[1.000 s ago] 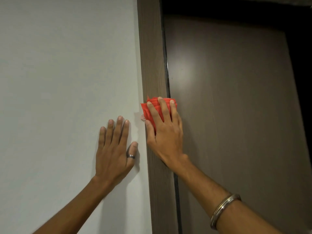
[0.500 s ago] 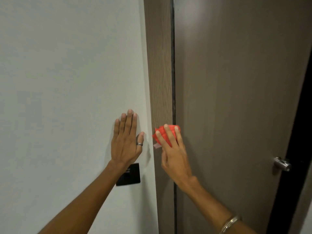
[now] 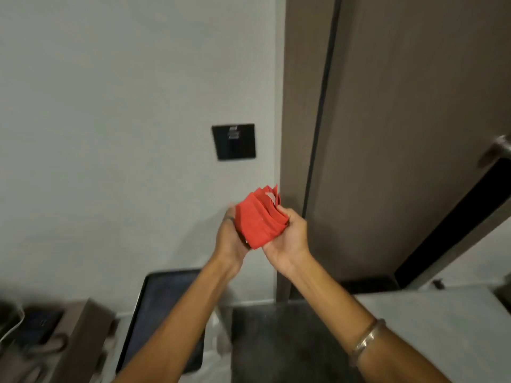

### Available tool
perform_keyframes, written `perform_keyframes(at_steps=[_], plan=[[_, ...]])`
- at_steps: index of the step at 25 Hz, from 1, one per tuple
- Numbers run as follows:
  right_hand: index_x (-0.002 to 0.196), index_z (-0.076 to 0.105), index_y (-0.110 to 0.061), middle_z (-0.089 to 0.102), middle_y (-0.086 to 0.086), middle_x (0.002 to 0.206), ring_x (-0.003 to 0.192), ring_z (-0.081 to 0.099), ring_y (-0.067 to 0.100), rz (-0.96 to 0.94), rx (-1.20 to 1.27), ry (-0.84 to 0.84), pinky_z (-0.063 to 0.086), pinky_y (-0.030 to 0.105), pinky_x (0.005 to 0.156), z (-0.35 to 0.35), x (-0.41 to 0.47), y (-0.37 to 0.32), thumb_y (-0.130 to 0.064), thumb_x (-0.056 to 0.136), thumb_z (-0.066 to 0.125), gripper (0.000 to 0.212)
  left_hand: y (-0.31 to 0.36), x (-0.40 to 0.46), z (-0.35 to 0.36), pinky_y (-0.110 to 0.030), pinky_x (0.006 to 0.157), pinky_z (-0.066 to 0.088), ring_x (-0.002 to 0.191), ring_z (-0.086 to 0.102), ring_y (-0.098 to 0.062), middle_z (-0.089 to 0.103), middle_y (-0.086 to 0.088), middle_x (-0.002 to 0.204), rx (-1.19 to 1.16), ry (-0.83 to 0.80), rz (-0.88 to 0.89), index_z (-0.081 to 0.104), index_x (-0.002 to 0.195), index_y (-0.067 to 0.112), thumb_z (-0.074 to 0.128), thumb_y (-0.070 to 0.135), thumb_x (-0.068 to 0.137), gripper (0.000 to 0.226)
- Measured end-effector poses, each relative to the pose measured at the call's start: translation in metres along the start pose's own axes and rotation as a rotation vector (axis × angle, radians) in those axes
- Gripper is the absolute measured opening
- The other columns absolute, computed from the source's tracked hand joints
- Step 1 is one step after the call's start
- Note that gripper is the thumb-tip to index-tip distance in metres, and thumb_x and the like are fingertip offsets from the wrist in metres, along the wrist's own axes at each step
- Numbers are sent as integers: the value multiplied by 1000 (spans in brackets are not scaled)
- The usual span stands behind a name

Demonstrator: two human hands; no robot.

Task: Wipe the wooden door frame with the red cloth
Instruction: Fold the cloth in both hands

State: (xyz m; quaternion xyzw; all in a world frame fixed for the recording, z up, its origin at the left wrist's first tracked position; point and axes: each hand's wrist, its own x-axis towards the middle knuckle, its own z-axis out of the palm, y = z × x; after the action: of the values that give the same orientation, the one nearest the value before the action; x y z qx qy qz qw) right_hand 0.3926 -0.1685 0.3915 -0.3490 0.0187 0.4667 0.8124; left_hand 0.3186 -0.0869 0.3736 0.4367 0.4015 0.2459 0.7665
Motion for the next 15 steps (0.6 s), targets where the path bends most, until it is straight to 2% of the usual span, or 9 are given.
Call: perform_keyframes(at_steps=[3, 5, 6, 8, 9, 11, 13, 15], plan=[[118, 73, -15, 79, 7, 110, 105, 72, 24, 119, -229, 33, 54, 43, 102, -27, 11, 68, -38, 105, 46, 38, -29, 9, -75, -54, 91, 59, 116, 69, -30, 71, -12, 130, 156, 87, -144, 57, 136, 16, 48, 27, 105, 34], [122, 72, -19, 78, 5, 117, 107, 73, 21, 229, -568, 16, 56, 38, 97, -46, 20, 109, -49, 101, 54, 41, -52, 9, -126, -58, 95, 57, 115, 68, -31, 68, -13, 132, 219, 110, -222, 54, 135, 15, 52, 15, 103, 32], [119, 71, -17, 77, 8, 121, 106, 72, 21, 291, -760, 13, 57, 36, 93, -55, 27, 130, -44, 99, 61, 35, -62, 12, -147, -57, 95, 57, 114, 67, -30, 67, -10, 130, 265, 127, -248, 53, 134, 18, 54, 10, 102, 34], [104, 71, -17, 75, 16, 123, 99, 72, 24, 420, -979, 49, 60, 42, 88, -76, 41, 186, -20, 94, 71, 11, -88, 17, -198, -52, 95, 55, 114, 63, -27, 63, -4, 129, 353, 154, -314, 47, 139, 28, 56, 3, 99, 48], [97, 71, -19, 75, 18, 122, 100, 73, 28, 464, -1059, 78, 62, 48, 91, -88, 44, 206, -11, 91, 73, 10, -101, 14, -214, -49, 94, 55, 117, 60, -26, 60, -4, 132, 399, 156, -330, 41, 146, 29, 58, 0, 97, 59], [94, 73, -20, 76, 19, 119, 103, 75, 32, 569, -1092, 132, 61, 55, 93, -104, 58, 256, -5, 84, 76, 18, -131, 24, -256, -40, 88, 54, 117, 57, -24, 55, -6, 136, 496, 183, -382, 28, 157, 20, 59, -4, 95, 74], [101, 75, -17, 77, 17, 116, 100, 76, 30, 616, -1107, 224, 63, 52, 89, -118, 77, 308, -4, 80, 80, 25, -162, 40, -293, -41, 89, 54, 115, 56, -23, 54, -10, 137, 461, 269, -411, 23, 159, 12, 58, -10, 94, 77], [110, 76, -14, 78, 9, 110, 97, 75, 25, 573, -1197, 286, 63, 43, 90, -126, 90, 342, -8, 79, 81, 32, -189, 52, -318, -47, 100, 53, 119, 58, -26, 56, -16, 144, 433, 332, -404, 36, 153, 10, 55, -14, 92, 68]])
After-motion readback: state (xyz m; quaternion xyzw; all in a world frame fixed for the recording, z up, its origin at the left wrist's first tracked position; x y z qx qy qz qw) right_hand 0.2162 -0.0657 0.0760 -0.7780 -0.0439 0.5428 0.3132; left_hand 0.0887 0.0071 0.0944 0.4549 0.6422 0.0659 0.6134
